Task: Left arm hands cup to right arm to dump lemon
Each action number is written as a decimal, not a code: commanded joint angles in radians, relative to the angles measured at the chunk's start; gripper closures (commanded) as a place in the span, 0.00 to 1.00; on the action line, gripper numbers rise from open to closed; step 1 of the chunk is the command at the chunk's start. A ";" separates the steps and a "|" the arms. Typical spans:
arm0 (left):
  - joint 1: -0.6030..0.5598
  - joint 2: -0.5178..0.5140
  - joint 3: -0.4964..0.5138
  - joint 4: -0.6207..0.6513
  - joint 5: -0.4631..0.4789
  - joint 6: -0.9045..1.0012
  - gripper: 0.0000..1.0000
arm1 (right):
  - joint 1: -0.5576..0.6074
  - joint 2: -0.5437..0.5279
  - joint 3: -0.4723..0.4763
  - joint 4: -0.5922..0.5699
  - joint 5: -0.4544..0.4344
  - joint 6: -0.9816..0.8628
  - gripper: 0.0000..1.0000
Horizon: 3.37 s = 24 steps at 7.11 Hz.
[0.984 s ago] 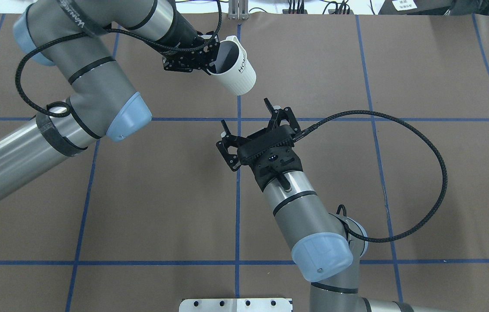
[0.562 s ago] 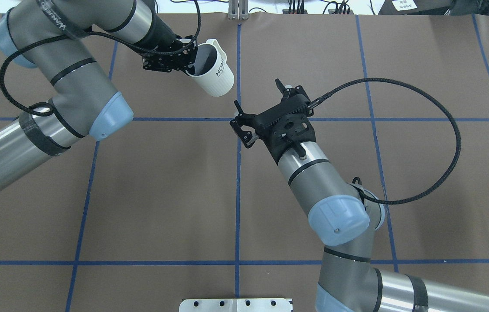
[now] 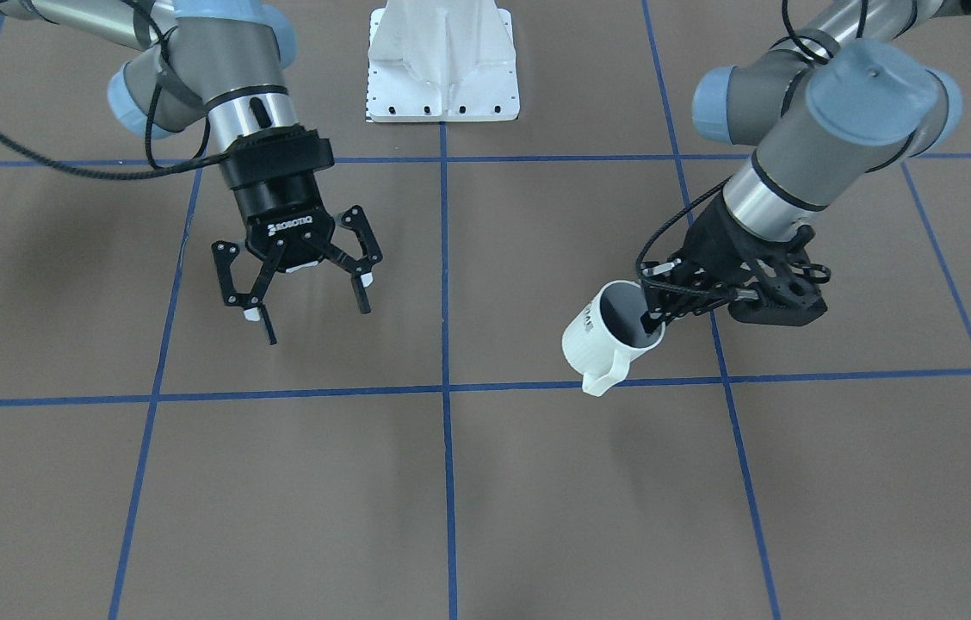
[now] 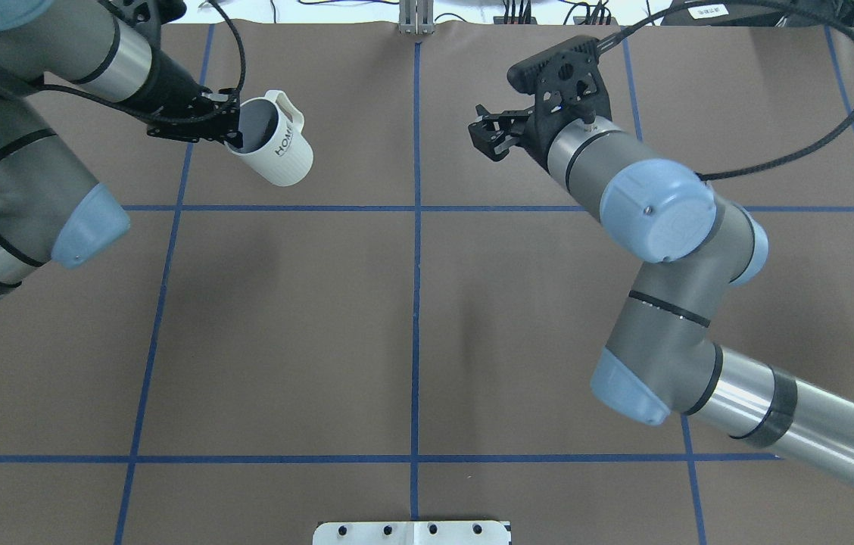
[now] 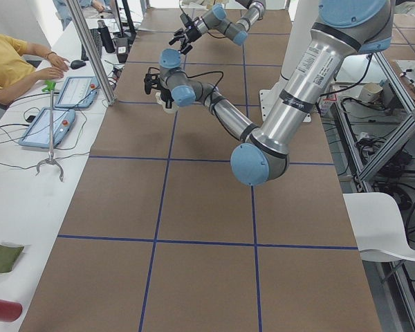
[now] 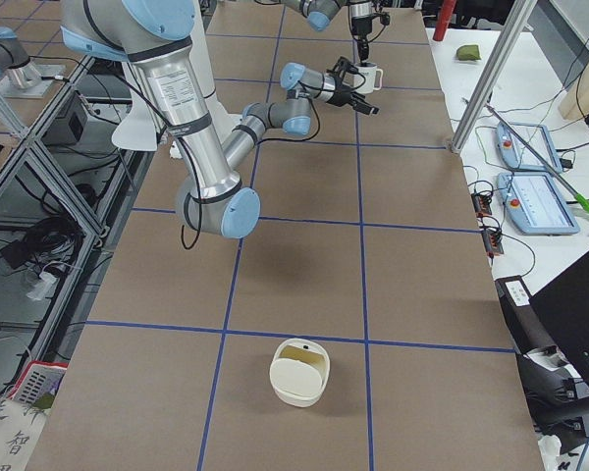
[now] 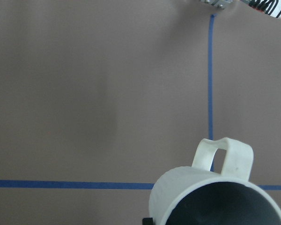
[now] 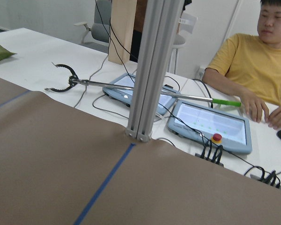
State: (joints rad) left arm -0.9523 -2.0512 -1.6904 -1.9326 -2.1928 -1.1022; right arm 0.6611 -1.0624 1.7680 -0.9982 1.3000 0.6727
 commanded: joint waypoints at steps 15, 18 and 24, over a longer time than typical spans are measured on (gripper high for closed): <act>-0.236 0.490 0.124 -0.263 -0.151 0.627 0.00 | 0.778 -0.229 -0.177 -0.577 1.005 -0.769 0.00; -0.305 0.486 0.054 -0.160 -0.162 0.663 0.00 | 0.799 -0.277 -0.174 -0.577 1.006 -0.774 0.00; -0.660 0.473 -0.061 0.391 -0.119 1.251 0.00 | 0.936 -0.364 -0.176 -0.716 0.975 -0.851 0.00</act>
State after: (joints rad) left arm -1.5618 -1.5869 -1.7482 -1.5785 -2.3417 0.1194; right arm 1.5864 -1.4298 1.5904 -1.6518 2.2795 -0.1667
